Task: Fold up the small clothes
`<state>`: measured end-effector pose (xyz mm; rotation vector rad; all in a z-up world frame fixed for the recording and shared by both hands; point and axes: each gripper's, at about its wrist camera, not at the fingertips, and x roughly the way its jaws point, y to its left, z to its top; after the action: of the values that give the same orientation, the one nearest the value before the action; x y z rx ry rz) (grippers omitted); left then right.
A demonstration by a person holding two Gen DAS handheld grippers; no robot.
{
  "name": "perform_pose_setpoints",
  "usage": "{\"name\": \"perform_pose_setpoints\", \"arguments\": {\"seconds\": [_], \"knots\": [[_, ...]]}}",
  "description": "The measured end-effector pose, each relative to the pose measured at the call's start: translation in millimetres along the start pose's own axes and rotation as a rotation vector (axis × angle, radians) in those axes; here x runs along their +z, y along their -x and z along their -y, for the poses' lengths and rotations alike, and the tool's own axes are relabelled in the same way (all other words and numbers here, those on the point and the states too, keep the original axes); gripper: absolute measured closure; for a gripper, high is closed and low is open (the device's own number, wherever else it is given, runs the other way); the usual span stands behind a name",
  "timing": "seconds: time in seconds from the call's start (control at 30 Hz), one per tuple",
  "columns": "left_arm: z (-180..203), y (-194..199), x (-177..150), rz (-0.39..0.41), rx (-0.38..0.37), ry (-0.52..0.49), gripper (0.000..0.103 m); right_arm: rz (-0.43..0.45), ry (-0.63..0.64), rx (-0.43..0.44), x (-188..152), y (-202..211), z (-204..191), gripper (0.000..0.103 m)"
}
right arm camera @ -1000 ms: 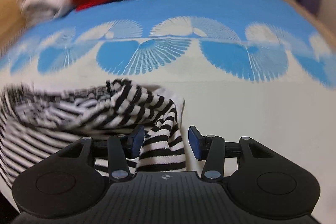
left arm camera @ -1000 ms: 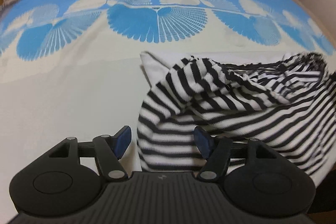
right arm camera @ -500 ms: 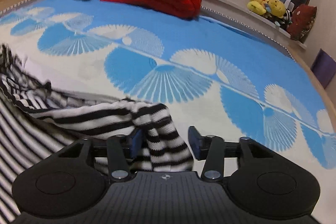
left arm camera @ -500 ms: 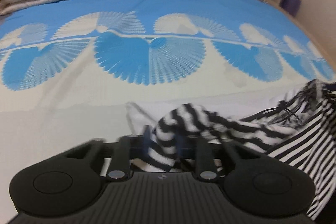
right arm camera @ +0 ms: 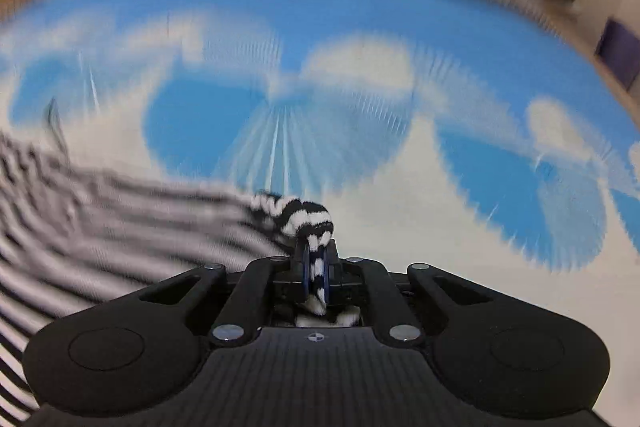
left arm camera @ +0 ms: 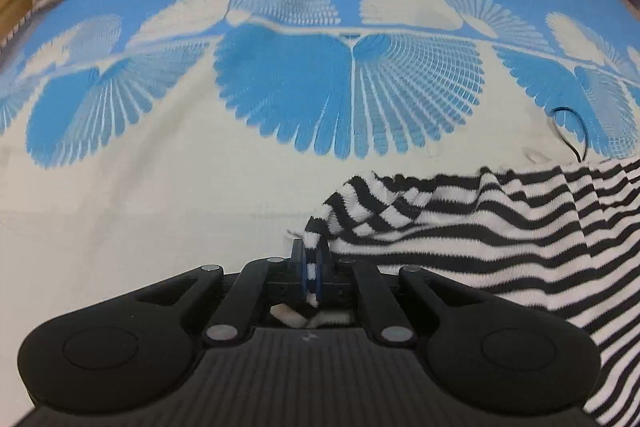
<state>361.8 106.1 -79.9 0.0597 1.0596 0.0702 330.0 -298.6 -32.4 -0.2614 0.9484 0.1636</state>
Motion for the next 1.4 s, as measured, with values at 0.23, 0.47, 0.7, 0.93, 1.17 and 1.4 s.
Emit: {"name": "perform_pose_setpoints", "arguments": {"seconds": [0.23, 0.47, 0.7, 0.93, 1.17, 1.4], "knots": [[3.4, 8.0, -5.3, -0.011, -0.007, -0.077, 0.083, -0.027, -0.012, -0.027, 2.7, 2.8, -0.2, 0.081], [-62.9, 72.2, -31.3, -0.097, -0.099, 0.144, 0.039, 0.041, -0.242, 0.046, -14.8, 88.5, 47.6, 0.063], [-113.1, 123.9, -100.7, -0.116, -0.352, 0.386, 0.040, -0.053, -0.478, 0.212, -89.6, 141.8, 88.7, 0.054], [-111.3, 97.1, -133.4, -0.236, -0.430, 0.489, 0.054, -0.168, -0.571, 0.242, -133.7, 134.5, 87.4, 0.054], [-109.5, 95.1, -135.2, -0.210, -0.449, 0.435, 0.102, -0.217, -0.577, 0.287, -140.8, 125.9, 83.7, 0.072], [-139.9, 137.4, -147.7, -0.016, -0.422, 0.450, 0.103, 0.040, -0.722, 0.358, -145.0, 175.4, 116.8, 0.099]]}}
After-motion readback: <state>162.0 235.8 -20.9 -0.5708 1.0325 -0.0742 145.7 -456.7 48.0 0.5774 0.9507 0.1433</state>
